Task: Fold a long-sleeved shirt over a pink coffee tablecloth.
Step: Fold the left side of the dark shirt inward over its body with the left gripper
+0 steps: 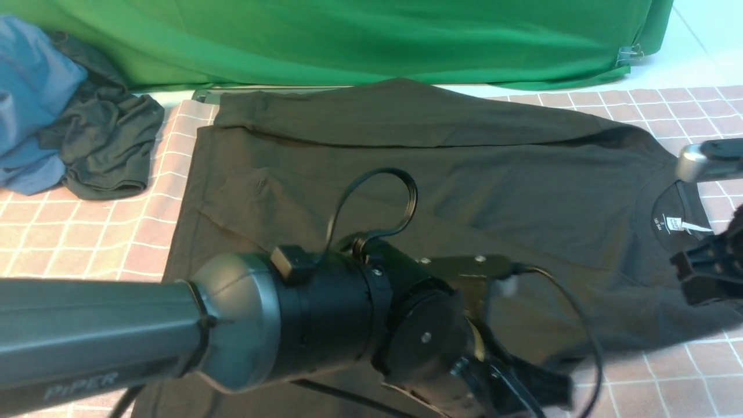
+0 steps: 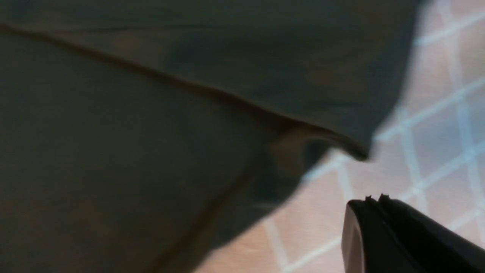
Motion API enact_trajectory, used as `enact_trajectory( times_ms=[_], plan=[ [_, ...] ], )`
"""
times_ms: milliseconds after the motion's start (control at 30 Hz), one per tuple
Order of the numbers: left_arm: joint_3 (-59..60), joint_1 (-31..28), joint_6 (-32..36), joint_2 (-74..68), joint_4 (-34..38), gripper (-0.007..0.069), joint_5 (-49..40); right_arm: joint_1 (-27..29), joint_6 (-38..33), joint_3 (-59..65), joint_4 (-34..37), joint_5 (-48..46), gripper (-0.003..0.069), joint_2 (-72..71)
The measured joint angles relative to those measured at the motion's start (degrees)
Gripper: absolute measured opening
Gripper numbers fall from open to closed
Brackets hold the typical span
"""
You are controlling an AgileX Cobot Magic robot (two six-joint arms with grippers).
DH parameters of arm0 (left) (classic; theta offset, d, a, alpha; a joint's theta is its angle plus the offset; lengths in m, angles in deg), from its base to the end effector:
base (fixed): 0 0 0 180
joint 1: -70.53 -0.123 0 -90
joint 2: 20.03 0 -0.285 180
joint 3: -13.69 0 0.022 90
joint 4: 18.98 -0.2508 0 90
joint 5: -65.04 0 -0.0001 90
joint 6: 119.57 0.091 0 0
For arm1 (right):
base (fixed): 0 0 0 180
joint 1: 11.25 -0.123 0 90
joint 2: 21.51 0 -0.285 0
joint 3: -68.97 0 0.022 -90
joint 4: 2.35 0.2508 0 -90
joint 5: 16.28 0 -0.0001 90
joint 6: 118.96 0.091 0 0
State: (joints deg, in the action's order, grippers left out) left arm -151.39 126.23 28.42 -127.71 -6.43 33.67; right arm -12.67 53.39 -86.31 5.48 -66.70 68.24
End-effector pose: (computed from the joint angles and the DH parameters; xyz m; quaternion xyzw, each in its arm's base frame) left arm 0.1888 -0.2951 0.1971 0.1223 0.9639 -0.2102 0.1085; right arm 0.2597 0.0160 0.2369 -0.0421 0.9888 0.0507 0.1341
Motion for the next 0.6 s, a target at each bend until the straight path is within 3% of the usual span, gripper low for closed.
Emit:
enact_trajectory(
  times_ms=[67,133,167,200,233,300,433,600],
  plan=[
    [0.0,-0.3,-0.6,-0.4,-0.6,0.0062,-0.2,0.0,-0.1,-0.5,0.2,-0.2,0.035,0.7],
    [0.0,-0.2,-0.8,-1.7,-1.5,0.016,0.5,0.0,-0.1,-1.1,0.2,-0.4,0.0396,1.2],
    [0.0,-0.2,-0.8,-1.7,-1.5,0.0168,0.7,0.0,-0.1,-1.2,0.3,-0.4,0.0398,1.2],
    [0.0,-0.2,-0.8,-2.7,-1.6,0.0244,2.2,0.0,-0.1,-1.5,0.4,-0.5,0.0405,1.2],
    [0.0,-0.2,-0.8,-2.9,-1.6,0.0254,2.4,0.0,-0.2,-1.6,0.4,-0.5,0.0406,1.2],
    [0.0,-0.2,-0.8,-4.4,-0.9,0.0393,6.1,0.0,-0.7,-1.9,0.4,-0.2,0.0409,1.2],
    [0.0,-0.2,2.1,-5.7,2.4,0.0521,9.2,0.0,-1.4,-2.0,0.4,-0.1,0.0411,1.3],
    [0.0,0.0,8.5,-6.6,7.7,0.0573,10.6,0.0,-1.6,-2.0,0.5,0.5,0.0411,1.3]
  ],
)
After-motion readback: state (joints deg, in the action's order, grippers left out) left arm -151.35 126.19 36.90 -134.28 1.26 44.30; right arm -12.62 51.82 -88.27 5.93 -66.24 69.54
